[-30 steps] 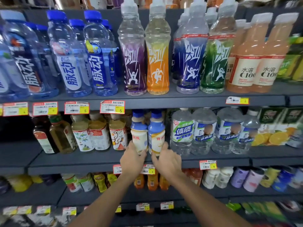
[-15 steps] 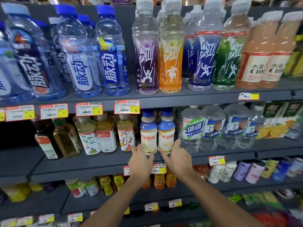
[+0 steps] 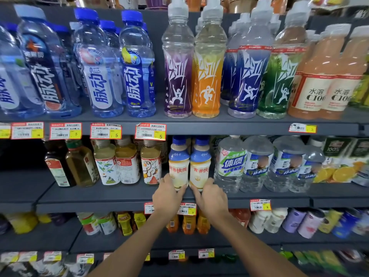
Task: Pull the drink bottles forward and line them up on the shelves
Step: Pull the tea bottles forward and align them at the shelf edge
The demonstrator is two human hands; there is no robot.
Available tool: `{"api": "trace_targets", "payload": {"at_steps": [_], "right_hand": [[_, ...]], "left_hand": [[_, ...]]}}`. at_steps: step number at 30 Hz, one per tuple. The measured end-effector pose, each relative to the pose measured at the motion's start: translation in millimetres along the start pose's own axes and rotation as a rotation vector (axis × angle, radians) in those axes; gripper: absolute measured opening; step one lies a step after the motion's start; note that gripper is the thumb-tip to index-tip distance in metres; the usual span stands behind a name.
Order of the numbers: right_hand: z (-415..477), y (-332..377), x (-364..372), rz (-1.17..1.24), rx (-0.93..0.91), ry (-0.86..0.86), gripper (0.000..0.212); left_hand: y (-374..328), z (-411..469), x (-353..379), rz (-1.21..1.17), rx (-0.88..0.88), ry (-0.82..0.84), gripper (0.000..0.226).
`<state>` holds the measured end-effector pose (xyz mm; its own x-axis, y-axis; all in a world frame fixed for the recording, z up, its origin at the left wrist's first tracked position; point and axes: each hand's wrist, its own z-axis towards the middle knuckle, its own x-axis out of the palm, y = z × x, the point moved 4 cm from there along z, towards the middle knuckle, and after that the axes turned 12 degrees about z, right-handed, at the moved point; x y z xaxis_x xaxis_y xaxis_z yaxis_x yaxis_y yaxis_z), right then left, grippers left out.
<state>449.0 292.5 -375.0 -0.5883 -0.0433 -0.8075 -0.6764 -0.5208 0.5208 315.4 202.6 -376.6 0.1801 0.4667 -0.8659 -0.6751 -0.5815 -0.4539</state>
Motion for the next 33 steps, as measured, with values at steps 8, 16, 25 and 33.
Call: {"api": "trace_targets", "payload": {"at_steps": [8, 16, 25, 33], "right_hand": [[6.2, -13.0, -9.9, -0.07, -0.025, 0.111, 0.062], [8.1, -11.9, -15.1, -0.013, -0.012, 0.149, 0.061], [3.0, -20.5, -22.5, -0.065, -0.079, 0.178, 0.068], [9.6, -27.2, -19.9, -0.186, -0.199, 0.264, 0.063]], "left_hand": [[5.1, 14.2, -1.1, 0.076, 0.096, 0.098, 0.072], [7.1, 19.2, 0.3, -0.008, 0.118, 0.106, 0.066], [13.5, 21.2, 0.9, -0.008, 0.217, 0.154, 0.071], [17.3, 23.0, 3.1, -0.019, 0.242, 0.155, 0.075]]}}
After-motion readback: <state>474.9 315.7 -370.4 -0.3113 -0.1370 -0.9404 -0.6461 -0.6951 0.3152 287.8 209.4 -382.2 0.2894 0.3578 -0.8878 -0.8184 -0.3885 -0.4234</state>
